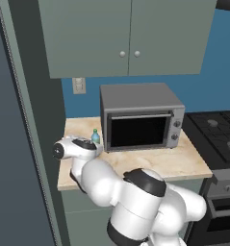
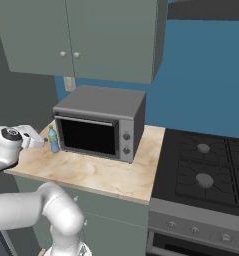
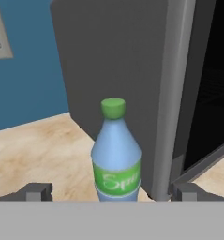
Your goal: Take the bottled waters from the counter and place them in the freezer to freeze. Close the freezer door after placing the bottles.
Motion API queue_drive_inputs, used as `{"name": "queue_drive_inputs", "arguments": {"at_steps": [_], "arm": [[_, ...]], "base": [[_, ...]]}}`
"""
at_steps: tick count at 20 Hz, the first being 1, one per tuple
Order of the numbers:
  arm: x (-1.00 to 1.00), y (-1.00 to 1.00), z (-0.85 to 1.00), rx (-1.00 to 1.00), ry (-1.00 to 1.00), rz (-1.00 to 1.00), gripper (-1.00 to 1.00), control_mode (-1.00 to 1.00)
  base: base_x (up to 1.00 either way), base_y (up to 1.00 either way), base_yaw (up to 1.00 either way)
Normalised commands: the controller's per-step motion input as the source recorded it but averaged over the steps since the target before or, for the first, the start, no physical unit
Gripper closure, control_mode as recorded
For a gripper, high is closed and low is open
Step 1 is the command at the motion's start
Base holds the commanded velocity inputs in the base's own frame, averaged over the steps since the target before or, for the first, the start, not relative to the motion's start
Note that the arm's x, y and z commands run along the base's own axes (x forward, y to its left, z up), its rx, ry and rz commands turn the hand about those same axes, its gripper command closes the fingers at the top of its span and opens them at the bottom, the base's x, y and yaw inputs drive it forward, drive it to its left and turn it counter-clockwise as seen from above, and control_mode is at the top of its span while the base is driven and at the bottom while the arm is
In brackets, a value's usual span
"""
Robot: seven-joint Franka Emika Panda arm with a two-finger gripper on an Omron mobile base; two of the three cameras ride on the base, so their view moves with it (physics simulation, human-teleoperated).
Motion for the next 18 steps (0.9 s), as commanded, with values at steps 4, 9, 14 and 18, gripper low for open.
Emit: {"name": "queue_drive_inputs", "arguments": {"at_steps": [4, 9, 14, 18], "arm": [[0.02, 0.0, -0.1, 0.0, 0.0, -0.01, -1.0, -1.0], [0.0, 0.0, -0.07, 0.0, 0.0, -0.04, -1.0, -1.0], [0.02, -0.02, 0.0, 0.0, 0.01, -0.06, -1.0, -1.0], [0.11, -0.07, 0.0, 0.0, 0.07, -0.06, -1.0, -1.0]], "base": [[0.0, 0.0, 0.0], [0.0, 0.0, 0.0], [0.0, 0.0, 0.0], [0.0, 0.0, 0.0]]}}
